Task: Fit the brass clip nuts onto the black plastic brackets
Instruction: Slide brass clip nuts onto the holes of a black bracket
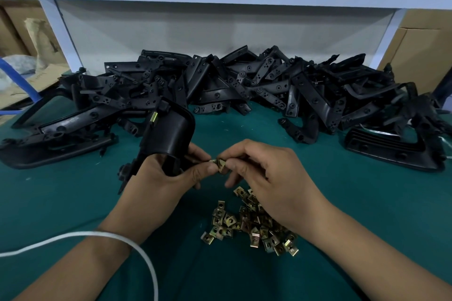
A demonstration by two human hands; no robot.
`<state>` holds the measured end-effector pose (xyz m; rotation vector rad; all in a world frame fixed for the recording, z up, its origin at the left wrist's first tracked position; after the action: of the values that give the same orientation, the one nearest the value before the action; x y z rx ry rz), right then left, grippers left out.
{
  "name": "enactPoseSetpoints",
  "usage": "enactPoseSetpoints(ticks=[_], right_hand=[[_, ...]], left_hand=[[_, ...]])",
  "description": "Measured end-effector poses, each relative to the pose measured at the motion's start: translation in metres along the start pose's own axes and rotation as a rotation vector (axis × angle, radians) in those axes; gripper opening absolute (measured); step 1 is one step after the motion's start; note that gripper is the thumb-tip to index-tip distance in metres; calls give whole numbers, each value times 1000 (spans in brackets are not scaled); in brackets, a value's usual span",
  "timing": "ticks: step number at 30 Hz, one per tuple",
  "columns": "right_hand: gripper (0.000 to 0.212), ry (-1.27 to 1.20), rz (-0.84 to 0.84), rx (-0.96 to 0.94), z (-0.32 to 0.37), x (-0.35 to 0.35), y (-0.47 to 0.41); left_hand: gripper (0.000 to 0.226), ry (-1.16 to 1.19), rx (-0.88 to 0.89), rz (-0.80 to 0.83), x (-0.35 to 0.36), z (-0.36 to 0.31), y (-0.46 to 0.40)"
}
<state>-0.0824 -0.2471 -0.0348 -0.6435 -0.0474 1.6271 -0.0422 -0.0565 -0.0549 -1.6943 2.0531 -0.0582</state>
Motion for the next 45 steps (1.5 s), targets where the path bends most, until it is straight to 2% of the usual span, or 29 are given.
enactPoseSetpoints(ticks=[7, 12, 17, 21, 23, 28, 30, 32, 35, 38, 41, 45], right_hand=[[13, -17, -22, 2, -2, -1, 0], [18, -255, -29, 142, -13, 0, 0], [18, -140, -118, 133, -17, -15, -1], [14, -285, -8, 175, -15, 0, -2], [13, -325, 21, 184, -15, 6, -2], [11, -503, -41, 303, -25, -1, -3], [15, -640, -80, 360, -28, -4, -4], [15, -773, -84, 392, -30, -5, -4], [14, -878, -73, 405, -31, -4, -5], [12, -932, -103, 401, -33, -5, -5], [14, -910, -136, 386, -35, -8, -5], [28, -912, -192, 366, -35, -12, -5]], left_hand=[[16, -2, -31, -40, 0, -2, -1], [17, -60, -23, -84, -2, -2, -2], [14, -108, -19, -106, -5, 0, -3], [28, -102, 0, -72, 8, -2, -3], [19, -213, 41, -79, 9, 1, -3], [28, -382, 182, -113, 1, -10, 2], [44, -646, 229, -136, -5, -10, 1], [66, -917, 201, -118, -10, -4, 0], [82, -971, 111, -56, -11, 3, -1], [76, -841, 62, -136, -15, 3, -5], [62, -764, 152, -204, -20, -1, -7], [57, -904, 207, -160, -13, 5, -8]])
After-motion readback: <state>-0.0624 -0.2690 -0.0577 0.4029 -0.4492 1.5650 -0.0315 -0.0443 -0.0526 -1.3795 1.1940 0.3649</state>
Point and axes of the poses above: each hand's wrist, its own y-axis away from the middle knuckle, its own x-axis out of the palm, z = x × y, the point moved 6 cm from there along -y, towards the middle knuckle, and after that the axes turned 10 degrees about -y, right-handed, at the moved point
